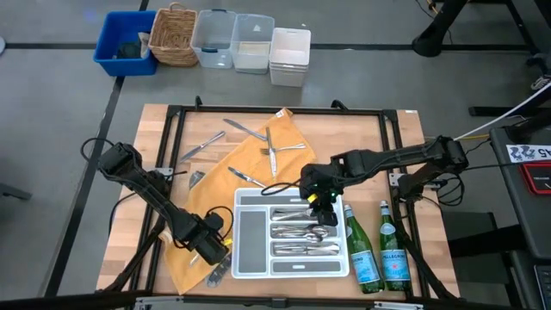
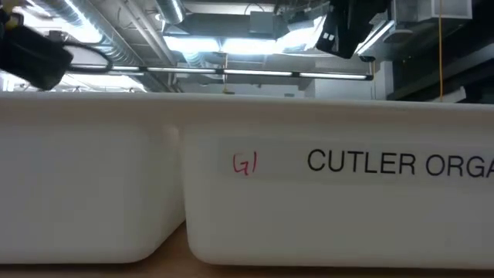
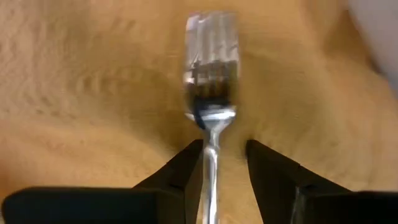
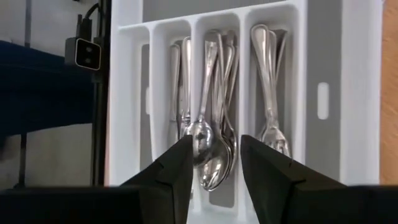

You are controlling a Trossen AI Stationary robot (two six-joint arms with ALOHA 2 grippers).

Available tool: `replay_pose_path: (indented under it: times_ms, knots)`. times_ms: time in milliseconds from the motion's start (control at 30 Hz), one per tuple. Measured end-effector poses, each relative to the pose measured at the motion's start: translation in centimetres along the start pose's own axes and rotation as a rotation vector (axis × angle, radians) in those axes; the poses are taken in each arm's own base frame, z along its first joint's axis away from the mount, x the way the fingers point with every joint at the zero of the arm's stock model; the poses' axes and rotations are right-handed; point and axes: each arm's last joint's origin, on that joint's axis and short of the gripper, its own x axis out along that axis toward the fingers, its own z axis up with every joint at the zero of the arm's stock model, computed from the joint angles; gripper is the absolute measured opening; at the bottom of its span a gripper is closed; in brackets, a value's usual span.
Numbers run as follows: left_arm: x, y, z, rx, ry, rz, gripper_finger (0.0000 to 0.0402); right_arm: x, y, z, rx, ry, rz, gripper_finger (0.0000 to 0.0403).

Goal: Sort silverware
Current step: Put the silver fork into the white silverware tray

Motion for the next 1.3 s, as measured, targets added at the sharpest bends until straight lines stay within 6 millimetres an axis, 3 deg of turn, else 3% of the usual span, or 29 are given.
replay_pose_path:
  times_ms: [200,633,800,1100,1300]
  knots:
    - [0.4,0.5,0.0,-0.032,-0.001,0.021,0.0091,0.2,0.6,-0.2,-0.012,0.006,-0.009,0.0136]
    - [0.4,0.0,0.0,0.018,0.000,-0.031,0.0004,0.2,0.6,-0.1,-0.017,-0.003,-0.025,0.0136]
    - [0.4,0.0,0.0,0.008,0.000,-0.031,0.0026,0.2,0.6,-0.1,-0.016,-0.004,-0.026,0.0136]
    - [-0.1,-0.1,0.4,-0.036,0.011,-0.054,0.0115,0.2,0.6,-0.1,-0.016,-0.003,-0.026,0.0136]
    - [-0.3,0.0,1.0,-0.040,0.011,-0.064,0.0131,0.2,0.6,-0.1,-0.016,-0.004,-0.027,0.0136]
